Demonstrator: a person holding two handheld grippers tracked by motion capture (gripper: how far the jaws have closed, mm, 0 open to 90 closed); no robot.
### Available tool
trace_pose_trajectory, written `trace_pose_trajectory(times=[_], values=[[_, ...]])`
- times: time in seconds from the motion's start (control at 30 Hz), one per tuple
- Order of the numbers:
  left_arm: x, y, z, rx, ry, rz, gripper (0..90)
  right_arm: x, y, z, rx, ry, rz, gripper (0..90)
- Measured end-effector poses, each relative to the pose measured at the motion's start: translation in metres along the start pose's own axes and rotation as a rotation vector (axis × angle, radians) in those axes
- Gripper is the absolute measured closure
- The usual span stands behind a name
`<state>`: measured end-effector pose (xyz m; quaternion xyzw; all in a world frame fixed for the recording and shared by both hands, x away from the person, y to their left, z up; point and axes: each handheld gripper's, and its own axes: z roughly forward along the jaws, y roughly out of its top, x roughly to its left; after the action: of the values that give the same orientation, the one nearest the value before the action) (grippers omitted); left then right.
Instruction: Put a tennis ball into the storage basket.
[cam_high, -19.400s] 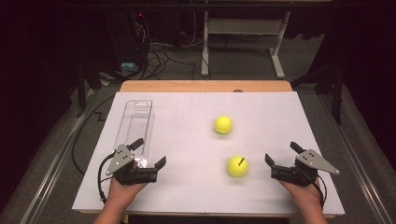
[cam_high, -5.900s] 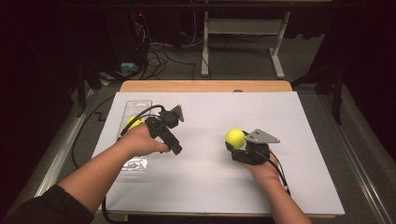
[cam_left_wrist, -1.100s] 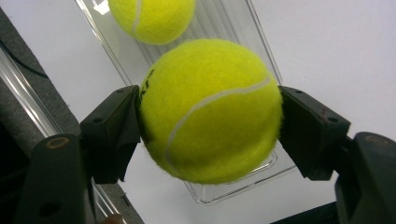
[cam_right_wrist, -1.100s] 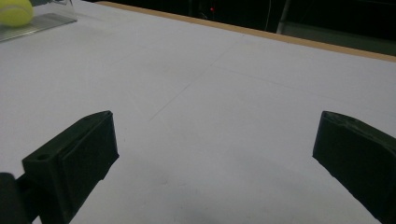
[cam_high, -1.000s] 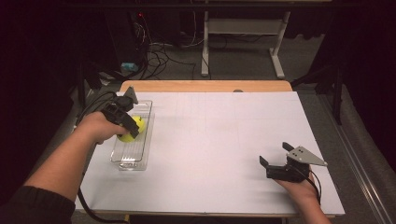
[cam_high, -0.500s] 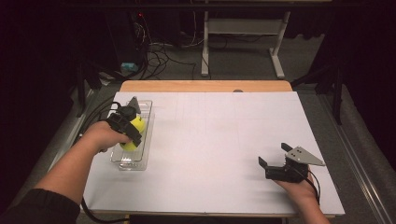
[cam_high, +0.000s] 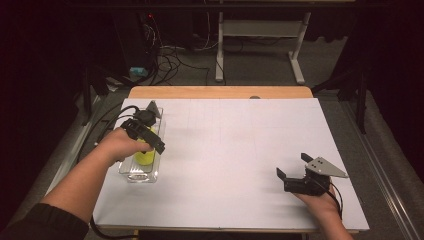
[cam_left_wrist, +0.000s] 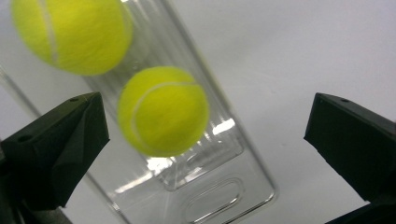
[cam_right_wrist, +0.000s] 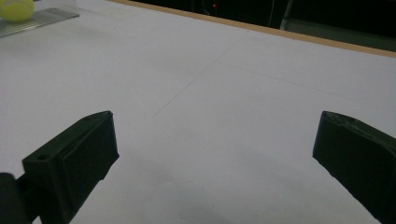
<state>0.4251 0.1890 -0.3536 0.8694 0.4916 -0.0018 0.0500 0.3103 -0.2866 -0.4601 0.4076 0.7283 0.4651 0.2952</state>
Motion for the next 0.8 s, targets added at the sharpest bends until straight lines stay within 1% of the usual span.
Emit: trace_pose_trajectory(times=[0.17,0.23,0.27,0.3,0.4,0.47,0.53,0.63,0.67,0.77,0.8], values=[[-0.026,0.010,0.004,0.005,-0.020,0.056,0.6,0.000,0.000,0.000,0.003,-0.001,-0.002,0.0],[-0.037,0.016,0.005,0.005,-0.022,0.087,0.6,0.000,0.000,0.000,0.003,0.002,-0.001,0.0],[-0.042,0.018,0.005,0.003,-0.023,0.095,0.6,0.001,0.000,0.000,0.003,0.003,0.000,0.0],[-0.047,0.021,0.005,0.001,-0.033,0.102,0.6,0.001,0.000,0.000,0.004,0.002,-0.003,0.0],[-0.061,0.028,0.005,-0.007,-0.036,0.128,0.6,0.001,0.000,0.000,0.005,0.003,0.000,0.0],[-0.069,0.032,0.002,-0.019,-0.050,0.145,0.6,0.001,0.000,0.000,0.006,0.002,0.002,0.0],[-0.078,0.034,-0.001,-0.029,-0.046,0.167,0.6,0.001,0.000,0.000,0.005,0.002,0.002,0.0],[-0.087,0.036,-0.002,-0.036,-0.051,0.188,0.6,0.001,0.000,0.000,0.006,0.002,0.003,0.0],[-0.090,0.036,-0.001,-0.038,-0.044,0.192,0.6,0.001,0.000,0.000,0.006,0.002,0.003,0.0],[-0.096,0.035,0.010,-0.039,-0.043,0.198,0.5,0.001,0.000,0.000,0.002,0.004,-0.002,0.0],[-0.097,0.034,0.016,-0.033,-0.032,0.202,0.6,0.002,0.000,0.000,0.001,0.005,-0.003,0.0]])
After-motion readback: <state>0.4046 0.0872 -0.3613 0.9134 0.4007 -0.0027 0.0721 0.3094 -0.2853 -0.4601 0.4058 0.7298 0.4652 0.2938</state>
